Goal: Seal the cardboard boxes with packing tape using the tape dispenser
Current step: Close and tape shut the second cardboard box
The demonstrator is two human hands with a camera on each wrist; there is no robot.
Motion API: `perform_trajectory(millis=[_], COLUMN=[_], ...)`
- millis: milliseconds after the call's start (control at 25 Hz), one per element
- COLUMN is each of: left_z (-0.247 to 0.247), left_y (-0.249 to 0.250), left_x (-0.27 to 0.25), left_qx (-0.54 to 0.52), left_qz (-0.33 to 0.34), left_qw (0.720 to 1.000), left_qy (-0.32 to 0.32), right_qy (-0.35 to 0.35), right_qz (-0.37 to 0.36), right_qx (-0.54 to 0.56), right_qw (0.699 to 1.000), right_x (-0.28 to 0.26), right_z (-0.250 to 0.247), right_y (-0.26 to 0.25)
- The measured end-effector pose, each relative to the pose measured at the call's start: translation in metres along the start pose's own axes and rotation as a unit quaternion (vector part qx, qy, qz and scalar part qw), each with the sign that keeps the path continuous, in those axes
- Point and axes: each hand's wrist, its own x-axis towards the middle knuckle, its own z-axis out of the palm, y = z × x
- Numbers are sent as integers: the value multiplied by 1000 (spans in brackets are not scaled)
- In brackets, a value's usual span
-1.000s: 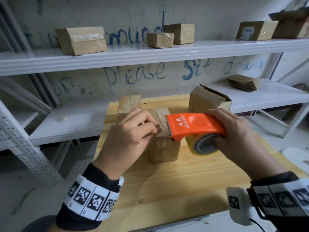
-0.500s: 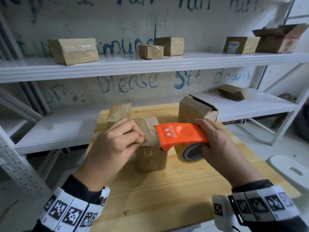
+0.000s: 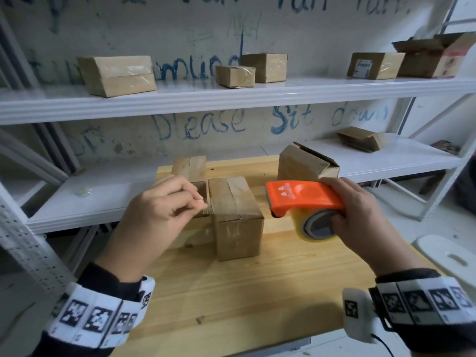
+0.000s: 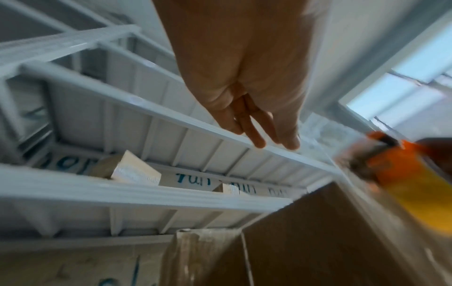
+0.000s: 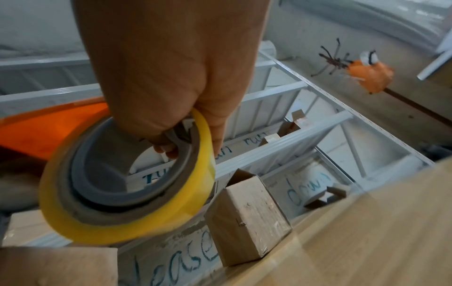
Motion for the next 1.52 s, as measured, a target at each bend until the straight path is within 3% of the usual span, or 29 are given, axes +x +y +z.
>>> perform_trajectory(millis=[160, 360, 600, 840, 1320, 1520], left_z=[7, -1, 1, 11, 15, 15], left_y=[-11, -13, -11, -2, -3, 6], left_x=[-5, -7, -11, -8, -8, -5], left_qx=[-45, -74, -26, 34, -17, 71], left_qz=[-1, 2, 13, 17, -95, -137], left_qw=[998, 996, 997, 989, 977, 969], left_qy=[-31, -42, -67, -145, -192, -195], right_qy=[-30, -21, -20, -52, -118, -141], right_qz=[-4, -5, -16, -10, -10, -11], right_qx=[7, -15, -20, -39, -61, -75], right_qw=[1000, 1000, 999, 998, 991, 987], right_x=[-4, -5, -3, -4, -7, -9], right_z=[2, -2, 4, 1, 5, 4], right_y=[4, 3, 7, 12, -1, -6])
